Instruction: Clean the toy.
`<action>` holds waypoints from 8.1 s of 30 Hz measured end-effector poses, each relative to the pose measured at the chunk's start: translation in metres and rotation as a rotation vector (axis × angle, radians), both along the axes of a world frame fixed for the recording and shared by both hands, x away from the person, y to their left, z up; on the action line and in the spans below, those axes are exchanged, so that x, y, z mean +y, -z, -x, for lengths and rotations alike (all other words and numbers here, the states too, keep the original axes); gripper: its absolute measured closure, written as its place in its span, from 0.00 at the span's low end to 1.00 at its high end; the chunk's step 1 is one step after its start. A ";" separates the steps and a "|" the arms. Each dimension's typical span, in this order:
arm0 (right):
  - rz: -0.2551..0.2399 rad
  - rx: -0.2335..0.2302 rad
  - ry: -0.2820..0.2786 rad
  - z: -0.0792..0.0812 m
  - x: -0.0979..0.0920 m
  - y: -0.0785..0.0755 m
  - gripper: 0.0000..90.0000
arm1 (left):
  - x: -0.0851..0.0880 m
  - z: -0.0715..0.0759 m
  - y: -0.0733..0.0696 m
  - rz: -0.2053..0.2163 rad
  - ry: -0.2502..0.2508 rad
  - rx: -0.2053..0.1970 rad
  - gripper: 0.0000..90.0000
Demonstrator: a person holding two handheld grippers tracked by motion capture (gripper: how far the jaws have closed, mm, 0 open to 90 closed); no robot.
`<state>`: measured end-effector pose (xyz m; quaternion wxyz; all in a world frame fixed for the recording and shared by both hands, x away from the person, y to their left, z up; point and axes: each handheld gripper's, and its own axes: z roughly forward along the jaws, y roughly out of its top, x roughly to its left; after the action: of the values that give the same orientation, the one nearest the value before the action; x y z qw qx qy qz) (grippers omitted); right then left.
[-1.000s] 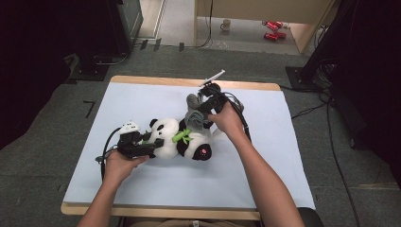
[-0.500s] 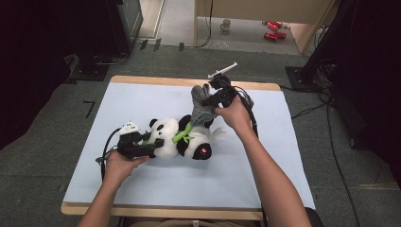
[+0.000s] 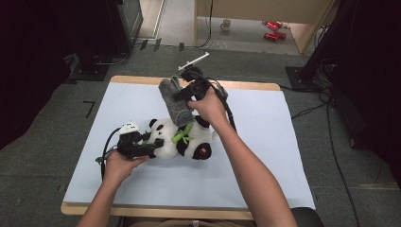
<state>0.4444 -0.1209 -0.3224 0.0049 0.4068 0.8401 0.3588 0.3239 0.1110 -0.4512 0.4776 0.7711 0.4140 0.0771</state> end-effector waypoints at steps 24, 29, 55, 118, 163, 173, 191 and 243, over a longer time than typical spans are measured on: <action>0.161 0.090 -0.090 -0.001 0.047 0.065 0.86 | -0.001 -0.002 -0.003 -0.028 -0.005 0.042 0.45; 0.190 0.108 -0.063 -0.003 0.024 0.061 0.87 | -0.001 -0.003 -0.003 -0.017 -0.013 0.055 0.45; 0.049 0.192 0.081 0.000 -0.085 0.060 0.87 | 0.000 -0.001 -0.001 -0.002 0.010 0.036 0.44; -0.048 0.096 -0.073 0.011 0.037 0.065 0.87 | 0.004 -0.008 -0.005 -0.033 -0.006 0.020 0.28; -0.064 -0.007 -0.043 0.010 0.006 0.017 0.88 | -0.003 -0.023 -0.003 0.045 -0.042 0.046 0.55; 0.062 0.062 -0.108 0.008 0.056 0.059 0.88 | 0.002 -0.028 -0.001 0.095 -0.065 0.101 0.55; 0.091 0.099 0.054 0.000 -0.032 0.067 0.88 | -0.002 -0.027 -0.001 0.022 -0.032 0.016 0.56; 0.031 0.023 -0.056 0.024 0.047 0.057 0.89 | -0.016 -0.026 0.006 0.002 -0.067 -0.027 0.53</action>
<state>0.4203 -0.0735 -0.3789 -0.0085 0.3871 0.8567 0.3409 0.3504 0.0949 -0.4572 0.4808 0.7554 0.4332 0.1029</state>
